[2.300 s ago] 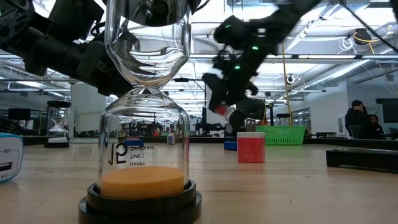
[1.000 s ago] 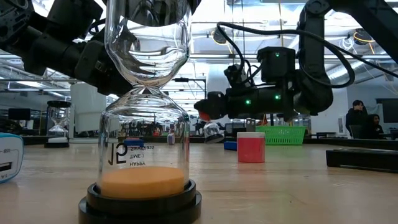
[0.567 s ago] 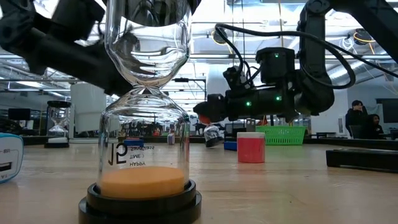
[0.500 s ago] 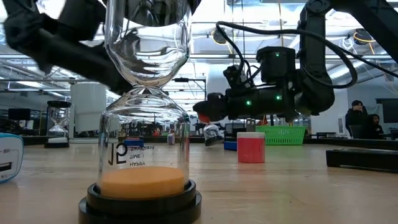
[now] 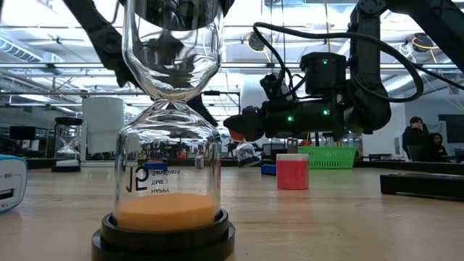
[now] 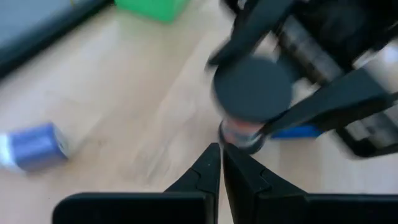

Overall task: Pick & Place Office items
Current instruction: Put the red hourglass into the green bin

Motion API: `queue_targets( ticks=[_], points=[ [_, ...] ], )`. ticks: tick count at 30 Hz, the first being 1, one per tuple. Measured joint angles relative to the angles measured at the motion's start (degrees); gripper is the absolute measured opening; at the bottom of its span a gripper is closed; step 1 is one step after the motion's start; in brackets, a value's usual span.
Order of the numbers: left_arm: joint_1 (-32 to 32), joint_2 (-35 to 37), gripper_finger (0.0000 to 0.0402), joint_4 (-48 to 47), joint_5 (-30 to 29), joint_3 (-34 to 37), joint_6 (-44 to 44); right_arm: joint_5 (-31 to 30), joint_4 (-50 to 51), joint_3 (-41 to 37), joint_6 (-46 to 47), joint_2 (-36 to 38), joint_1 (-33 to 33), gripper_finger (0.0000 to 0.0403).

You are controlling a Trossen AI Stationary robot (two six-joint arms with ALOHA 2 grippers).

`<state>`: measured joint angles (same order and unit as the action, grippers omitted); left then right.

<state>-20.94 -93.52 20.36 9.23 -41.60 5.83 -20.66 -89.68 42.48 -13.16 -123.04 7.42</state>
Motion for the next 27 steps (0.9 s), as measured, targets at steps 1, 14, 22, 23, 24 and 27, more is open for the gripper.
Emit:
queue_targets(
  ticks=[1, 14, 22, 23, 24, 27],
  points=[
    [-0.03, -1.85, 0.0026, 1.09, 0.15, 0.02, -0.09, 0.13, -0.01, 0.0, 0.01, 0.0, -0.02, 0.0209],
    [0.71, -12.12, 0.0026, 19.95, 2.71, 0.15, -0.18, 0.36, -0.02, -0.02, 0.01, 0.09, -0.04, 0.0211],
    [0.78, -12.1, 0.0026, 20.42, 2.25, 0.13, -0.65, -0.09, 1.04, -0.02, 1.93, 0.09, -0.04, 0.0232],
    [0.8, -12.1, 0.0026, 20.46, 2.25, 0.13, -0.73, -0.09, 1.29, -0.02, 1.98, 0.09, -0.04, 0.0237],
    [0.82, -12.08, 0.0026, 20.48, 2.22, 0.13, -0.82, -0.11, 1.63, -0.02, 2.11, 0.09, -0.04, 0.024],
    [0.87, -12.06, 0.0026, 20.59, 1.9, 0.13, -1.03, -0.13, 2.18, -0.02, 2.15, 0.04, -0.04, 0.0245]
  ],
)
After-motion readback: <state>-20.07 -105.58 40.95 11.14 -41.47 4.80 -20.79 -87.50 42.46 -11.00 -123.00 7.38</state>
